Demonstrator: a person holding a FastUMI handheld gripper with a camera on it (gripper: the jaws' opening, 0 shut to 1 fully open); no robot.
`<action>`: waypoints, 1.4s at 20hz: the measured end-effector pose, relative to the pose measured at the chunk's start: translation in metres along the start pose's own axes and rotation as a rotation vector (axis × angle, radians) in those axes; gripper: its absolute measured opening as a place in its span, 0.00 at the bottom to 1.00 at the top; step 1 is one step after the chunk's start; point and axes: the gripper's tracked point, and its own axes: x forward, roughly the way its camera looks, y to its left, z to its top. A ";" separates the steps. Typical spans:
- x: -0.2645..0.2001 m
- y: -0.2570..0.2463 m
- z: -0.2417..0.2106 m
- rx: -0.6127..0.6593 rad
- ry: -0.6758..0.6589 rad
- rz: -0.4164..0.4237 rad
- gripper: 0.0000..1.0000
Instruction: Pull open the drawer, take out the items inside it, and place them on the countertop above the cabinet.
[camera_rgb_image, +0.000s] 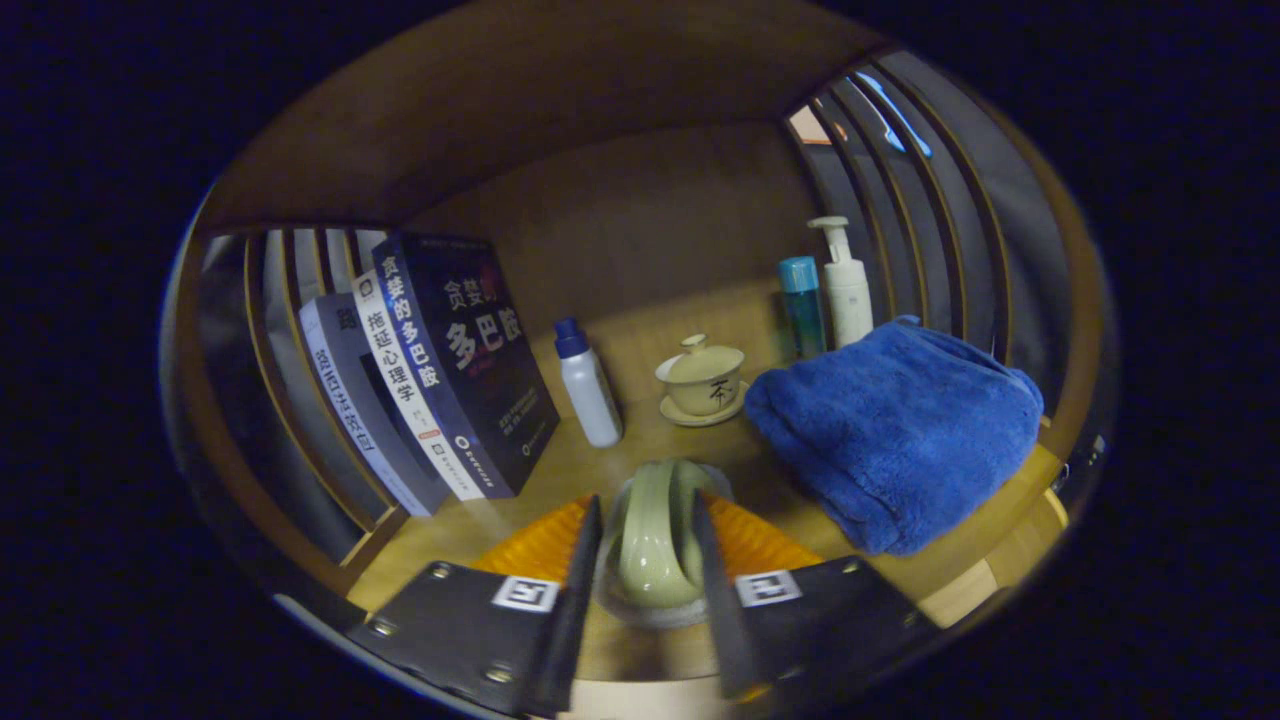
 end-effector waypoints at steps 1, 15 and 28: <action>-0.005 -0.002 0.006 -0.009 -0.025 -0.008 0.69; -0.151 -0.009 0.057 -0.015 -0.093 -0.055 0.99; -0.298 -0.019 0.009 -0.100 -0.134 -0.023 0.99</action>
